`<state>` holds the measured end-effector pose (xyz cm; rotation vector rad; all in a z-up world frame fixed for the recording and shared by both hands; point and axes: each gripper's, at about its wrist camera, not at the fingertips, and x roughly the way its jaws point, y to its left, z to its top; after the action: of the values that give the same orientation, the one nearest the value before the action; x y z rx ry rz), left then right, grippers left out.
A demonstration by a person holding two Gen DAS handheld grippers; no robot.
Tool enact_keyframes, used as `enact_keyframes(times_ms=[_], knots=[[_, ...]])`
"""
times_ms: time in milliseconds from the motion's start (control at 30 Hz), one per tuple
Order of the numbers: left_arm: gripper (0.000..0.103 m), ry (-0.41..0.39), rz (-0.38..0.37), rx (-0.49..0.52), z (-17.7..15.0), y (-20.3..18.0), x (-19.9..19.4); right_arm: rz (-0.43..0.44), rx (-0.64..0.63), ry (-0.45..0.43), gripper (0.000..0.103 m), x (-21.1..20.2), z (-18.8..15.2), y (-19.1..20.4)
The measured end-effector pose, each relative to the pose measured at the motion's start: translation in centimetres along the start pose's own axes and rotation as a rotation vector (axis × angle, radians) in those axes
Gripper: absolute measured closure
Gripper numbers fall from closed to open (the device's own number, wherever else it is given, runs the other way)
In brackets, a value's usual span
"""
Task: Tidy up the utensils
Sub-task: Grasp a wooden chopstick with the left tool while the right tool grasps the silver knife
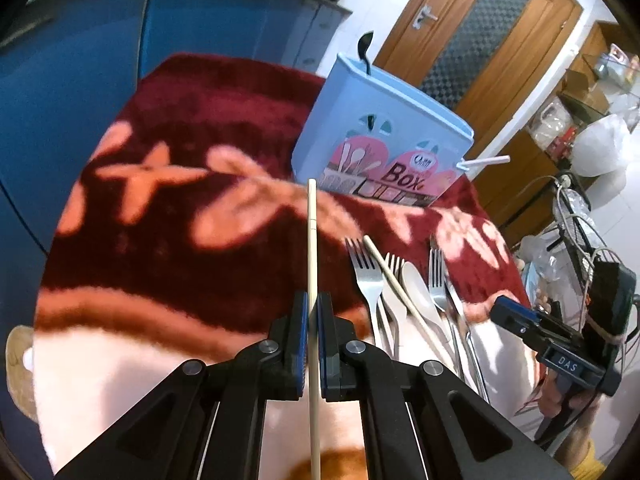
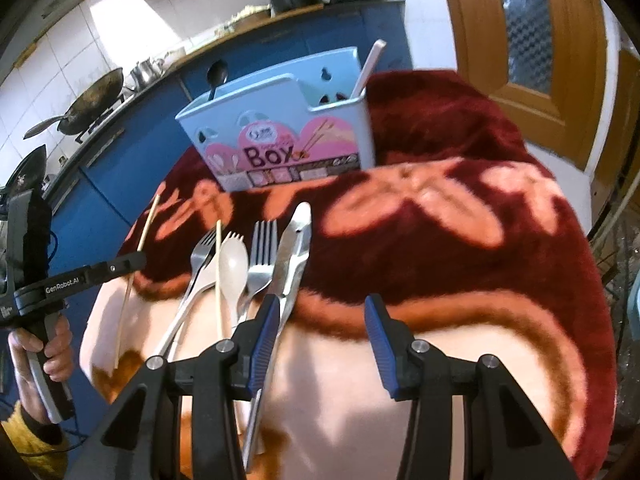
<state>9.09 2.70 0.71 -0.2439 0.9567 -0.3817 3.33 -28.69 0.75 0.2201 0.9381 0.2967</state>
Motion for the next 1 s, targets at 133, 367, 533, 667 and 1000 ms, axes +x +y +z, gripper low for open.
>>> enact_keyframes(times_ms=[133, 367, 533, 667, 1000], knots=[[0.099, -0.034, -0.009, 0.009, -0.2, -0.1, -0.8, 0.021, -0.006, 0.075, 0.056, 0.8, 0.4, 0.5], [0.099, -0.069, -0.020, 0.021, -0.2, -0.1, -1.3, -0.003, -0.061, 0.205, 0.056, 3.0, 0.8, 2.3], [0.099, -0.087, -0.026, 0.023, -0.2, 0.0, -1.6, -0.061, -0.123, 0.266, 0.061, 4.5, 1.6, 3.2], [0.099, -0.107, -0.034, 0.035, -0.3, -0.1, -1.9, -0.073, -0.135, 0.297, 0.061, 5.6, 2.5, 3.5], [0.099, -0.167, -0.057, 0.048, -0.6, -1.0, -2.6, -0.091, -0.108, 0.203, 0.092, 5.2, 2.0, 2.6]])
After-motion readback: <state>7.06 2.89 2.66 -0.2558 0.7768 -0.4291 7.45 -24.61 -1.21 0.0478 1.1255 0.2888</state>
